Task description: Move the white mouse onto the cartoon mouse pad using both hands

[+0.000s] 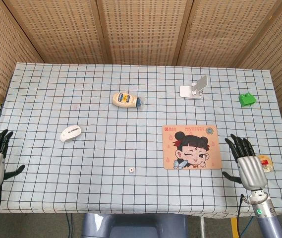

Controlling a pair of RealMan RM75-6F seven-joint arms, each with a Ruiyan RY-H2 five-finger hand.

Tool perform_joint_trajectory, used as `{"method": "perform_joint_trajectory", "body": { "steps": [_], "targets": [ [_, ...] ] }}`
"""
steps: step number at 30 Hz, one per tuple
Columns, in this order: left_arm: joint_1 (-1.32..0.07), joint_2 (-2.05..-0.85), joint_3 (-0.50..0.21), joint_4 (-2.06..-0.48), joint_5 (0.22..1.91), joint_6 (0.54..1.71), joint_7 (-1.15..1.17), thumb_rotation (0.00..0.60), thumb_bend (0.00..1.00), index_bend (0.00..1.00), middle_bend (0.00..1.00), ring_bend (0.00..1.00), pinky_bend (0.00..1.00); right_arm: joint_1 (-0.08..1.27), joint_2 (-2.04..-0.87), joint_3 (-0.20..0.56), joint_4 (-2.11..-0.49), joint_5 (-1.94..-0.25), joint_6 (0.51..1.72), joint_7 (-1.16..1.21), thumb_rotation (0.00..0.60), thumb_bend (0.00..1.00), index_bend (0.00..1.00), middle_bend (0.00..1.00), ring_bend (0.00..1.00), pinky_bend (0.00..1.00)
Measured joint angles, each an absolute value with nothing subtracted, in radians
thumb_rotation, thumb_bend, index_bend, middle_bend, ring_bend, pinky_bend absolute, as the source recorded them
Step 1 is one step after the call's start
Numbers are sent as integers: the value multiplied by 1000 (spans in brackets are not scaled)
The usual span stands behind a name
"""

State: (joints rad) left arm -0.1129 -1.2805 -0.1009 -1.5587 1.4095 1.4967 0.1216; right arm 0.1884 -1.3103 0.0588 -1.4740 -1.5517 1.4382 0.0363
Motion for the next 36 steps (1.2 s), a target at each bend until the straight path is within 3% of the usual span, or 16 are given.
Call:
{"method": "perform_joint_trajectory", "body": {
  "steps": [22, 30, 36],
  "targets": [
    [-132, -1307, -112, -1549, 1380, 1464, 153, 600, 19, 27, 0, 0, 0, 191, -1300, 62, -1477, -1547, 1432, 71, 600, 132, 0, 0, 0, 0],
    [-184, -1332, -180, -1590, 1287, 1426, 272, 600, 65, 143, 0, 2, 150, 190, -1287, 60, -1486, -1555, 1437, 96, 600, 133, 0, 0, 0, 0],
    [-266, -1360, -251, -1598, 1147, 1354, 412, 600, 64, 193, 20, 31, 178, 190, -1279, 57, -1489, -1556, 1432, 122, 600, 132, 0, 0, 0, 0]
  ]
}}
